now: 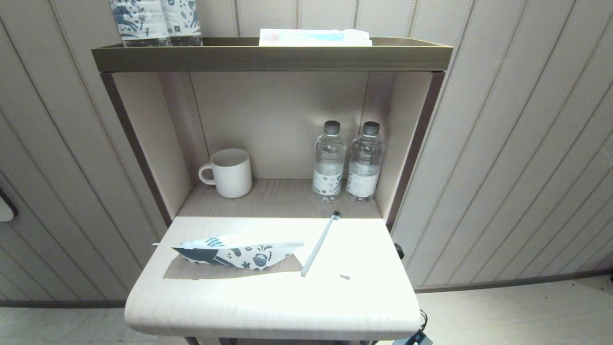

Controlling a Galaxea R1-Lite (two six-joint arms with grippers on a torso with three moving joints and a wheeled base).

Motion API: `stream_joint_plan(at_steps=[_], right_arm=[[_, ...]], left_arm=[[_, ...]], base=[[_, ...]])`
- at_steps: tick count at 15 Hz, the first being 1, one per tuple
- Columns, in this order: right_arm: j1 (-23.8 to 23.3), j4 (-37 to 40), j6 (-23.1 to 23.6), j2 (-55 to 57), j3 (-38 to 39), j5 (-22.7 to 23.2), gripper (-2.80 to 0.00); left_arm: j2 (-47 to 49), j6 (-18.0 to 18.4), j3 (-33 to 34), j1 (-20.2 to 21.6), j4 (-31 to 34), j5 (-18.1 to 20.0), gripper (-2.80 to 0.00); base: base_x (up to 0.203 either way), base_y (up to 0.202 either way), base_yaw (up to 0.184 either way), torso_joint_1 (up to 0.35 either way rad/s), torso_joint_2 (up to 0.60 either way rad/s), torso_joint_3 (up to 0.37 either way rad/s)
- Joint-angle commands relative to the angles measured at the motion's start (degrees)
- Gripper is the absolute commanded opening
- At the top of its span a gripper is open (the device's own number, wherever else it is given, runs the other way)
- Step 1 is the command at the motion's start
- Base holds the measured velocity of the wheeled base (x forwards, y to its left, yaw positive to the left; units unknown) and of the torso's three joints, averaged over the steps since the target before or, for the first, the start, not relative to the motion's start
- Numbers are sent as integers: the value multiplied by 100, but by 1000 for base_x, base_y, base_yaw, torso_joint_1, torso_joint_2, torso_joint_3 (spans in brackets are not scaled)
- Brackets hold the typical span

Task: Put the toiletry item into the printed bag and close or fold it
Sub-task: Pick up the storage bag

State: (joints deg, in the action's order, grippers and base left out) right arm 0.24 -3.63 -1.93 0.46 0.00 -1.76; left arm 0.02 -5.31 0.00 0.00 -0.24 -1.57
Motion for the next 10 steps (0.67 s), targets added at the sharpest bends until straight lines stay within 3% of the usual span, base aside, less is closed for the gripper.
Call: stream_joint_plan(at_steps=[1,4,7,9,10], right_arm=[[2,-17,14,6,0,9,-280],[2,-23,26,6,0,17,-280],[2,-23,26,6,0,17,-280],[2,-23,26,6,0,17,-280],[2,-23,26,6,0,17,-280]], left_arm=[[3,4,0,4,-2,-1,-280],[21,68,-200,7,29,-28,-280],[784,-226,-1877,-43,197,-53,-280],[1939,-421,-2836,-573,273,-39,-280],[2483,-486,-3235,-1118,305,-33,-280]], base=[[0,0,0,0,0,0],[0,0,0,0,0,0],[0,0,0,0,0,0],[0,0,0,0,0,0],[0,0,0,0,0,0]])
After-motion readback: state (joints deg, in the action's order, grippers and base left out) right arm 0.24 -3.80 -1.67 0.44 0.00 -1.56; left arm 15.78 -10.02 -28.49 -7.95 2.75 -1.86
